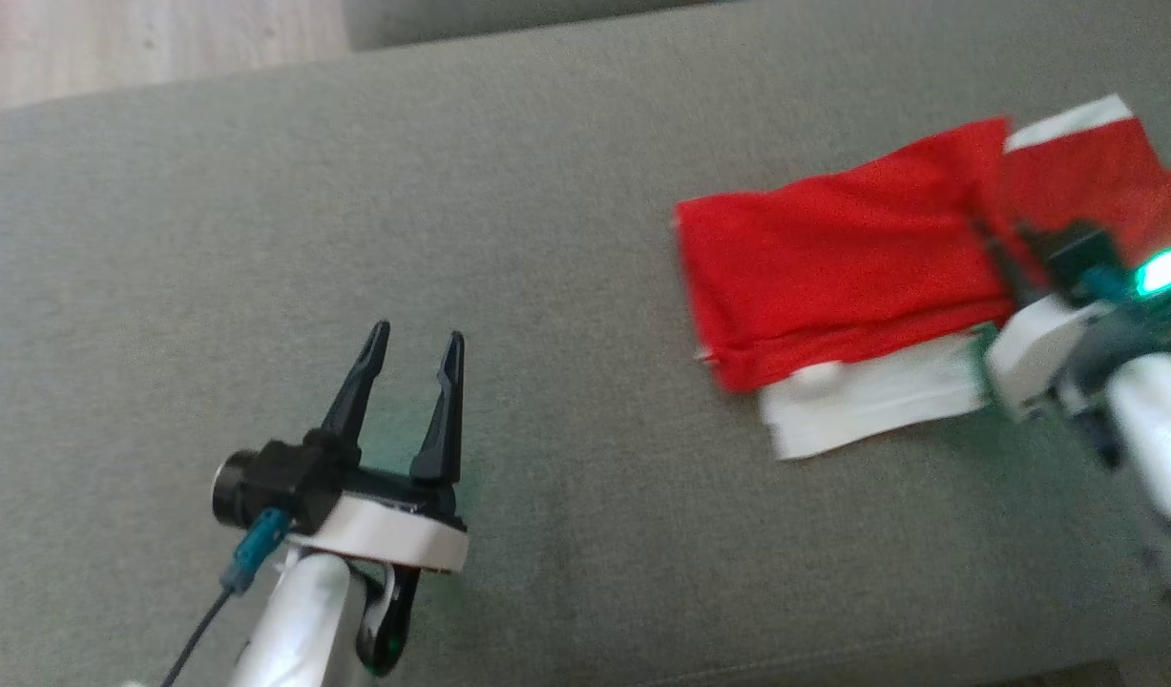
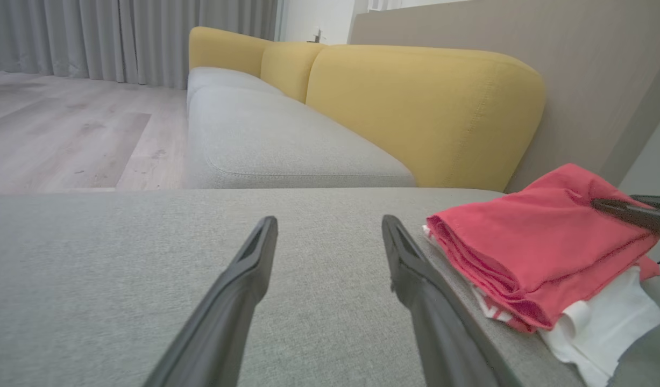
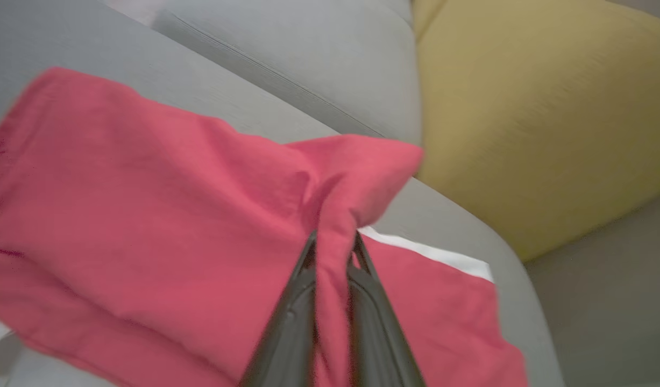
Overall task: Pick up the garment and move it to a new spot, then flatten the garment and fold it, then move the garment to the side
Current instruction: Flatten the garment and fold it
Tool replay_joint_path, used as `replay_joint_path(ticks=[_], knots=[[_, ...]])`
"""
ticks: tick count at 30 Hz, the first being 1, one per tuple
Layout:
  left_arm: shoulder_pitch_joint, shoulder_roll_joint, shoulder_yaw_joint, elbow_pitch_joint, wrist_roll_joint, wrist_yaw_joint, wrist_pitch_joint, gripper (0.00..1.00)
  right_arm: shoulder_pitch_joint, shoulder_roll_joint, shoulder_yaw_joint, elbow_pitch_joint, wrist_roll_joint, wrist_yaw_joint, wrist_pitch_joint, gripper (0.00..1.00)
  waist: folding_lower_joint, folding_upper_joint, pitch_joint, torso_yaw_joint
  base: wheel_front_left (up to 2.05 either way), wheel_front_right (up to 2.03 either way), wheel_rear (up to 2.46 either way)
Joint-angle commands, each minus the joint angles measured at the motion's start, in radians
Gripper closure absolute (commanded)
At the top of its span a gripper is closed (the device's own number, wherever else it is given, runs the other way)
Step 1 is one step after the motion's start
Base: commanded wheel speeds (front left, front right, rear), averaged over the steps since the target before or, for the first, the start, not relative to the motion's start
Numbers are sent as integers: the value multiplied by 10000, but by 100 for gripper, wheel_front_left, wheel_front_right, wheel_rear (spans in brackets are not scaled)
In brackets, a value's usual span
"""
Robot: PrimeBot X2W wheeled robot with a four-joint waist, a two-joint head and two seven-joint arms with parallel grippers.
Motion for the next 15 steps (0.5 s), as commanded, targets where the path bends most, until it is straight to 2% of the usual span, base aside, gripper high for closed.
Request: replay_joint_path(ticks=[1, 4, 7, 11, 15], knots=[[-576, 50, 242, -344, 88, -31, -51, 0, -578, -798, 160, -480, 212, -9, 227, 100, 1, 0, 560, -391, 0, 0, 0], [-798, 61, 238, -388, 132, -41, -51, 0, -768, -1759, 27, -534, 603, -9, 484, 100, 1, 0, 911, -452, 0, 0, 0], [-950, 111, 217, -378, 140, -49, -51, 0, -981, -2425, -378, -424, 730, -9, 587, 100, 1, 0, 1180, -425, 0, 0, 0], [-1075, 183, 243, -337, 99, -56, -51, 0, -1222, -2817, -1236, 74, 903, -9, 463, 100, 1, 0, 1397, -276, 0, 0, 0], [-1091, 224, 293, -316, 63, -59, -51, 0, -1372, -2852, -1789, 493, 934, -9, 319, 100, 1, 0, 1451, -149, 0, 0, 0]])
